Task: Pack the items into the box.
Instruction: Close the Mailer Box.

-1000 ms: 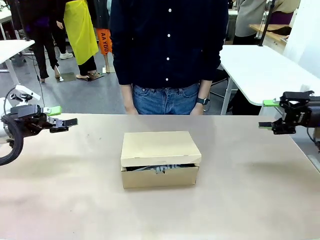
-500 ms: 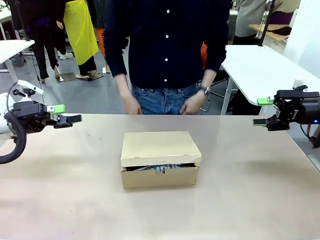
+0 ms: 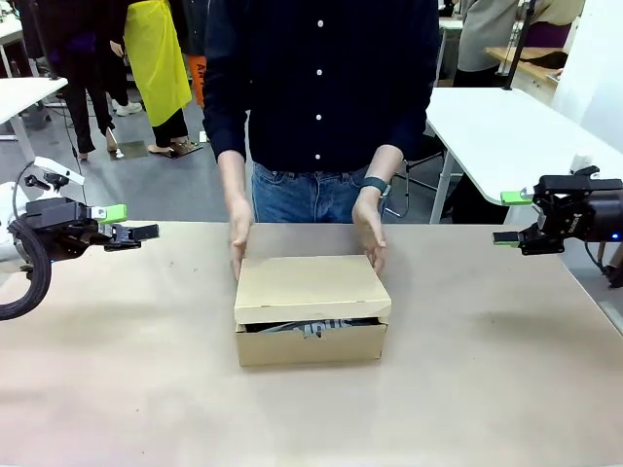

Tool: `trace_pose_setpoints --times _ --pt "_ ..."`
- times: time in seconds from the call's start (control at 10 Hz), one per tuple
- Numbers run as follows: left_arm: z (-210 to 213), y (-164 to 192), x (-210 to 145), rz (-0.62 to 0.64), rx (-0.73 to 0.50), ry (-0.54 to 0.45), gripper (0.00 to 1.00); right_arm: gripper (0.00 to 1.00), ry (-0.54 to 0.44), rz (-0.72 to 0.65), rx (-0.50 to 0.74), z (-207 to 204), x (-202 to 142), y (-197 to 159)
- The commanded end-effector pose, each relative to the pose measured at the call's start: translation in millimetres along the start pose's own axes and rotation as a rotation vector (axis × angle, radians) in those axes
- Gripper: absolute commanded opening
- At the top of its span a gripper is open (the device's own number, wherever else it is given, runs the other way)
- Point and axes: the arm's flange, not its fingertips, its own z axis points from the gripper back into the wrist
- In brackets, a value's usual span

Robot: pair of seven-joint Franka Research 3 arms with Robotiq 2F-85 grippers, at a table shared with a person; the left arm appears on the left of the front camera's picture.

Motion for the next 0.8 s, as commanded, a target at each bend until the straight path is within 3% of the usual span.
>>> trace_pose_setpoints --times 0.0,0.7 --pt "-0.1 -3.8 -3.0 -0.017 0.004 -0.003 1.00 1.00 0.002 0.017 0.010 0.7 0.4 0.9" --pt "-0.1 -3.8 -3.0 -0.017 0.004 -0.003 1.00 1.00 0.002 0.017 0.010 0.7 0.4 0.9"
